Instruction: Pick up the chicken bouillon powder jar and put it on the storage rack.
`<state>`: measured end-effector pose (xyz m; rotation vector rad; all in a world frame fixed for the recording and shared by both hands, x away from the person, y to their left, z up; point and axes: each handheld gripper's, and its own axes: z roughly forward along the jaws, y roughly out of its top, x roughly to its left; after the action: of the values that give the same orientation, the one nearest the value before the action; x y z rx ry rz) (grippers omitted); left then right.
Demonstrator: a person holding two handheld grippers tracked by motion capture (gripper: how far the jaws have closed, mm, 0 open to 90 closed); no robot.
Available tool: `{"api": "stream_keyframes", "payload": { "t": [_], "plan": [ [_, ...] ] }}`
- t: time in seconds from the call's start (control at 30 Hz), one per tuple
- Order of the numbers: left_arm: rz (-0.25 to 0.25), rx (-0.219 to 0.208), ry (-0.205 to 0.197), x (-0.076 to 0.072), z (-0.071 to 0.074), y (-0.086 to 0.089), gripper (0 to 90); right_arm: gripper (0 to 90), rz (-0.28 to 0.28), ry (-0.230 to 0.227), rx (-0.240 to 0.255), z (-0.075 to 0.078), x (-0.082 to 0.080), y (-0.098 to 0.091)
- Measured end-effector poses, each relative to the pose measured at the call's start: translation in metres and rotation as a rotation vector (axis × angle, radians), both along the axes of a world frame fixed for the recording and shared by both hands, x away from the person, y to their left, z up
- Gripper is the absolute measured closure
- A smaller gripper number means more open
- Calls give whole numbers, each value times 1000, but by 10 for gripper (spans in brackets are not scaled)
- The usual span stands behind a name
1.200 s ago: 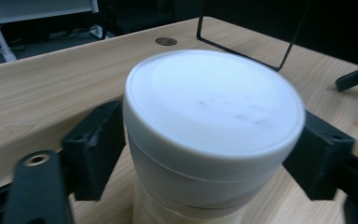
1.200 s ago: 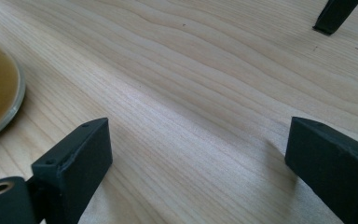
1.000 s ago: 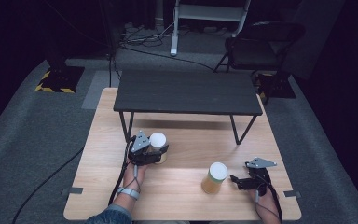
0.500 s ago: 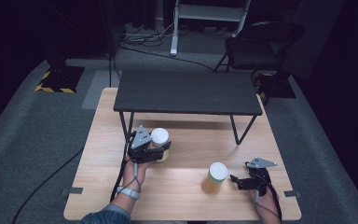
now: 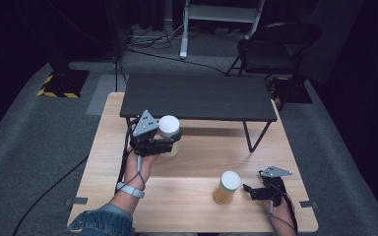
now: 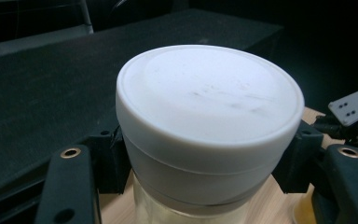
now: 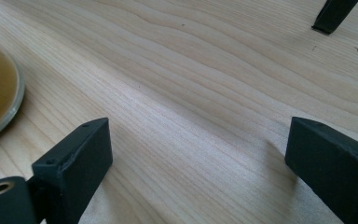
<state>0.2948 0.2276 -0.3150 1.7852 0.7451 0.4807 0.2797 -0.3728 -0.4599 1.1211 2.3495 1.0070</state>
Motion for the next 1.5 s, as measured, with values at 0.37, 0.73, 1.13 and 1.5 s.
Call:
{"api": "stream_keyframes", "payload": {
  "t": [0.37,0.73,1.13,1.5],
  "plan": [
    [-16,-4,-25,16,49,-1,339,73,-1,0,0,0,0,0],
    [10,-30,-76,40,76,-4,338,73,-9,-1,-1,0,0,1],
    [87,-55,-34,76,64,-11,338,73,-8,-2,-1,0,0,0],
    [131,-33,-17,92,55,-26,339,72,0,-1,-1,0,0,0]
  ]
}}
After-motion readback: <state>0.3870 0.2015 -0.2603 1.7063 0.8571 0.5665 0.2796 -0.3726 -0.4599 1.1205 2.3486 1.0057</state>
